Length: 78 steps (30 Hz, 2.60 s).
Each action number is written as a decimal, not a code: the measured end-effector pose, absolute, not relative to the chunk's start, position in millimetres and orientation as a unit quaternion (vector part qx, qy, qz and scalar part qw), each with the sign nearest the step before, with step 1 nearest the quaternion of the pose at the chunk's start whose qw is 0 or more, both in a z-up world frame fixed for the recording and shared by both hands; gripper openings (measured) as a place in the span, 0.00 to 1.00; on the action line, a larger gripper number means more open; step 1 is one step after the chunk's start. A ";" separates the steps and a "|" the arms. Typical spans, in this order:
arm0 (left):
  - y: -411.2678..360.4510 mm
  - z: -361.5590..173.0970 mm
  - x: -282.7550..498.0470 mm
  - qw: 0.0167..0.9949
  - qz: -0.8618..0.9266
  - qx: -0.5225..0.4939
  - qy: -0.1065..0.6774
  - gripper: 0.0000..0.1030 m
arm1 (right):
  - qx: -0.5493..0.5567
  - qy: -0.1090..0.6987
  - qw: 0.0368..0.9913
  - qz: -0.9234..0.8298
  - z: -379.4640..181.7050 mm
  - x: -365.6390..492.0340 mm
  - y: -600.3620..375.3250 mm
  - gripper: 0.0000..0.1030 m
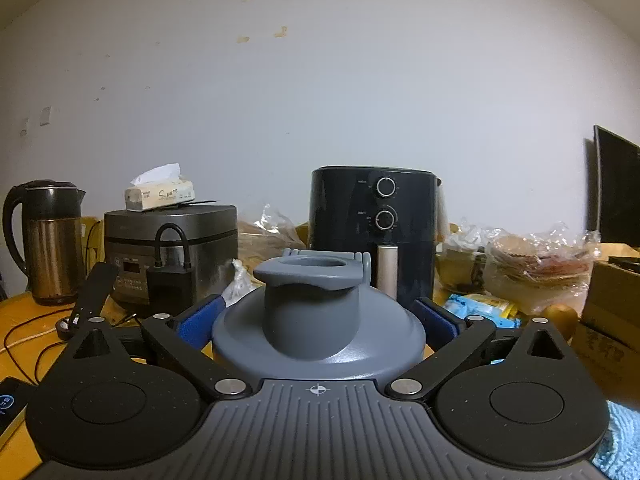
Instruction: Clean container
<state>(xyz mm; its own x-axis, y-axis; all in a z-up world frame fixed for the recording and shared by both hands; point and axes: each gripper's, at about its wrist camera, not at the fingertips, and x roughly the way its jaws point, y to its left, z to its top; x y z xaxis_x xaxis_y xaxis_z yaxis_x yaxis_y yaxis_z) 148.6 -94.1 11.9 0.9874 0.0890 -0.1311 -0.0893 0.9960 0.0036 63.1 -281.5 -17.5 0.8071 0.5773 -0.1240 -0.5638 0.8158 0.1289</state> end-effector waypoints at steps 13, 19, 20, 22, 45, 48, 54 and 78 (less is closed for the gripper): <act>-91.2 12.1 148.3 0.997 0.026 0.004 0.068 0.92 | 0.044 0.081 0.950 0.300 -16.7 64.2 -281.9 0.13; -82.9 8.7 145.9 0.998 -0.017 0.007 0.059 0.92 | 0.043 0.083 0.949 0.301 -16.9 65.2 -281.1 0.13; -81.4 7.9 145.5 0.998 -0.026 0.008 0.057 0.92 | 0.042 0.083 0.949 0.301 -17.0 65.4 -280.9 0.13; -79.7 7.5 145.4 0.998 -0.036 0.009 0.056 0.92 | 0.042 0.083 0.949 0.301 -17.0 65.4 -280.6 0.13; -48.9 4.2 149.9 0.983 -0.176 0.014 0.054 0.92 | 0.040 0.086 0.947 0.307 -17.6 67.9 -276.8 0.14; -44.8 4.1 151.3 0.980 -0.193 0.015 0.055 0.92 | 0.036 0.088 0.946 0.309 -18.1 68.3 -274.4 0.14; -38.3 5.4 156.0 0.971 -0.231 0.019 0.063 0.92 | 0.031 0.089 0.945 0.312 -18.7 69.1 -271.7 0.11; -21.6 1.1 176.2 0.932 -0.357 0.025 0.058 0.91 | 0.032 0.093 0.945 0.312 -22.2 70.2 -271.1 0.11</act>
<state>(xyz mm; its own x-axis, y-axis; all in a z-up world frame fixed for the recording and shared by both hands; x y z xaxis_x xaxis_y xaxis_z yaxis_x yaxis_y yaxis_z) 176.2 -21.6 1.1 0.7387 -0.6621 -0.1267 0.6679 0.7442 0.0050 70.2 -271.1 -22.2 0.7877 0.5960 -0.1556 -0.5843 0.8030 0.1175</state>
